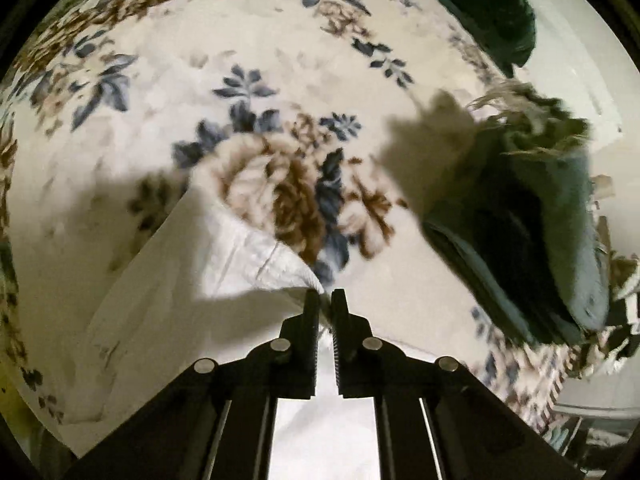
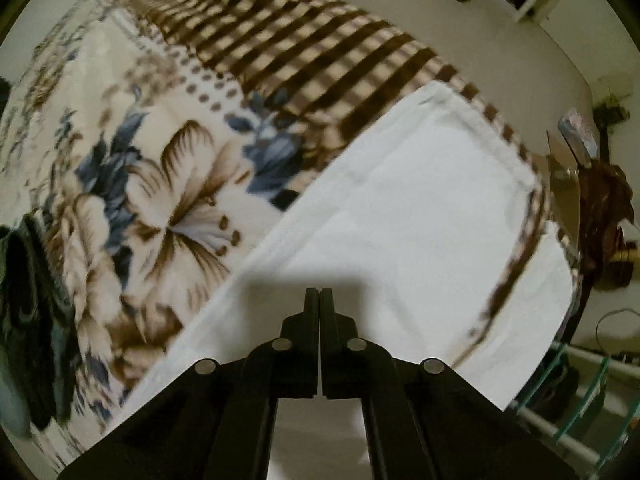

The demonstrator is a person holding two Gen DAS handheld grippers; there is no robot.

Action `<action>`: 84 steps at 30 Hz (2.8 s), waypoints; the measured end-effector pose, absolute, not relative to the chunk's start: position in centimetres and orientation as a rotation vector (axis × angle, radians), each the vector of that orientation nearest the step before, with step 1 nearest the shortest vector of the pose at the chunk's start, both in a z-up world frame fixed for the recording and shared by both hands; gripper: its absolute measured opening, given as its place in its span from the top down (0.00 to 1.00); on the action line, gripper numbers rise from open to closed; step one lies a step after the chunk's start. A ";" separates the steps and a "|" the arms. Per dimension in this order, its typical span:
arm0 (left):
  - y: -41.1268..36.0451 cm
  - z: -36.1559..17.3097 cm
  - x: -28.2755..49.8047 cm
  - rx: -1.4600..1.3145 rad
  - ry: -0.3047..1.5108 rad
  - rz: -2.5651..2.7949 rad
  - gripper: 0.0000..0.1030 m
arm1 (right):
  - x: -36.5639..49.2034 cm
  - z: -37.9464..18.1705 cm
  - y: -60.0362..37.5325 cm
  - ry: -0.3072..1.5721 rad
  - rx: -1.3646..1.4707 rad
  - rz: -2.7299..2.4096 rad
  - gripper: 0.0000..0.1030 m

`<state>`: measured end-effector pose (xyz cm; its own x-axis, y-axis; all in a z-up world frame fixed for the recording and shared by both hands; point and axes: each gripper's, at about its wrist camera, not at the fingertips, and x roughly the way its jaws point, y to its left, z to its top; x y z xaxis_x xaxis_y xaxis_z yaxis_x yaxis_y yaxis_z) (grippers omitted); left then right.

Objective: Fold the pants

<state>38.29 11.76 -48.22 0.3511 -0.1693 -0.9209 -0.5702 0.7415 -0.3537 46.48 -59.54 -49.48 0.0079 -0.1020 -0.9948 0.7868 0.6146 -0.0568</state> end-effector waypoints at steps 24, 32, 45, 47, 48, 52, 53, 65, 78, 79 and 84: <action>13.1 -53.4 44.2 -1.028 1.341 0.361 0.19 | 54.3 -53.2 -62.7 1.550 0.726 -0.664 0.34; 10.0 -56.3 47.4 -0.732 1.523 0.432 0.54 | 54.7 -55.0 -63.0 1.619 0.712 -0.725 0.38; 12.2 -48.6 36.5 -0.736 1.303 0.245 0.97 | 44.2 -48.6 -63.3 1.504 0.744 -0.690 0.96; 13.0 -48.3 32.4 -0.782 1.300 0.251 0.98 | 41.3 -47.1 -63.0 1.498 0.720 -0.659 0.96; 13.4 -48.5 30.4 -0.814 1.302 0.257 0.98 | 39.7 -46.3 -62.9 1.497 0.712 -0.645 0.96; 14.2 -50.6 21.8 -0.898 1.350 0.318 0.98 | 32.8 -44.5 -62.5 1.526 0.715 -0.576 0.96; 14.2 -51.0 20.6 -0.926 1.356 0.328 0.98 | 31.0 -44.3 -62.3 1.538 0.705 -0.559 0.96; 10.3 -49.5 30.9 -1.109 1.113 0.138 0.08 | 26.6 -51.2 -59.4 1.612 0.633 -0.572 0.96; 12.4 -48.9 27.8 -1.029 1.034 0.090 0.93 | 25.7 -51.7 -58.9 1.533 0.695 -0.555 0.96; 12.8 -47.9 25.6 -1.046 1.018 0.092 0.93 | 25.3 -51.4 -59.1 1.523 0.699 -0.551 0.96; 14.0 -47.5 17.5 -1.036 1.051 0.154 0.93 | 22.3 -50.1 -60.1 1.495 0.655 -0.526 0.96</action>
